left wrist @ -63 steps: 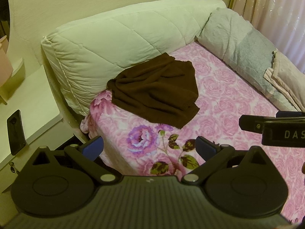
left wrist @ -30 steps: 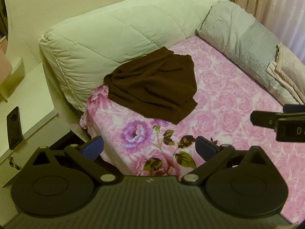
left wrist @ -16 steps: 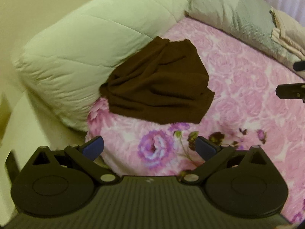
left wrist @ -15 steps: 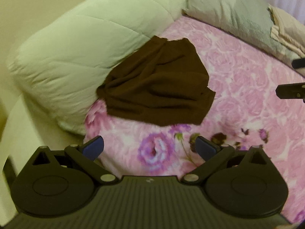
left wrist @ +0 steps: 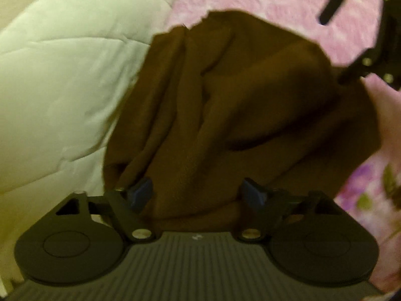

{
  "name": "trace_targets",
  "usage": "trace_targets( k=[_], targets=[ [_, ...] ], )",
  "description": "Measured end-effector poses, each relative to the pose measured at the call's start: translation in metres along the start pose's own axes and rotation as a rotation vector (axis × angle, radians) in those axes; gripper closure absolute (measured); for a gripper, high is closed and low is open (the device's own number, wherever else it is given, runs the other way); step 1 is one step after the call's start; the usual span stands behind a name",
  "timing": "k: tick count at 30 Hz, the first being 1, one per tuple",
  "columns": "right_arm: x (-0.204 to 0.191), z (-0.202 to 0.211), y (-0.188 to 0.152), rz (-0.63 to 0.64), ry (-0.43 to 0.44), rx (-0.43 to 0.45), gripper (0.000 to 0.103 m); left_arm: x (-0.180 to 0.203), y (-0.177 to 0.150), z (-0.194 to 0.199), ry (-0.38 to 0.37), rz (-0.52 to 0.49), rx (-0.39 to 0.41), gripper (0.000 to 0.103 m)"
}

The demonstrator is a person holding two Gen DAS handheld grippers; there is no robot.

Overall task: Fold clothes
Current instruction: 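Grasp the brown vest with the left tool while the right tool grasps it too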

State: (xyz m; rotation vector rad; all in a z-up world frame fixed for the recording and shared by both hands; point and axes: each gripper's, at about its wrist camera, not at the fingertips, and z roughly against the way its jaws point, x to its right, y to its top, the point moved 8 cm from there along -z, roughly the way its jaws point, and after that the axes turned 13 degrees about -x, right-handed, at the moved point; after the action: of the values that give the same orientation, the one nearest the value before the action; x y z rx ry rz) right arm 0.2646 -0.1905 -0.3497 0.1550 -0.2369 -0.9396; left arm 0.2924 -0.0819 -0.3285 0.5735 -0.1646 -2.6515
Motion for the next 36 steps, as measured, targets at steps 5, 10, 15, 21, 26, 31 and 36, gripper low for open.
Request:
trace_targets(
  k=[5,10,15,21,26,31,36],
  targets=[
    [-0.003,-0.038,0.024,0.101,-0.013,-0.033,0.058,-0.007,-0.004,-0.034,-0.038,-0.1,0.001,0.052],
    [0.009,-0.028,0.033,0.052,-0.018,-0.026,0.096,-0.009,0.013,-0.026,-0.062,-0.175,0.02,0.1],
    [0.04,0.031,0.01,-0.078,-0.042,0.051,0.097,0.01,0.038,0.033,-0.075,-0.261,0.13,0.101],
    [0.079,0.126,-0.099,-0.311,-0.089,0.11,0.098,0.117,0.06,0.152,-0.221,-0.445,0.303,0.101],
    [0.076,0.195,-0.267,-0.523,-0.185,0.095,0.098,0.267,0.044,0.264,-0.425,-0.648,0.396,0.102],
    [0.043,0.247,-0.442,-0.736,-0.257,0.054,0.098,0.434,-0.003,0.358,-0.653,-0.796,0.387,0.102],
    [0.009,0.334,-0.586,-0.919,-0.402,0.001,0.098,0.562,-0.057,0.453,-0.863,-0.954,0.413,0.102]
  ],
)
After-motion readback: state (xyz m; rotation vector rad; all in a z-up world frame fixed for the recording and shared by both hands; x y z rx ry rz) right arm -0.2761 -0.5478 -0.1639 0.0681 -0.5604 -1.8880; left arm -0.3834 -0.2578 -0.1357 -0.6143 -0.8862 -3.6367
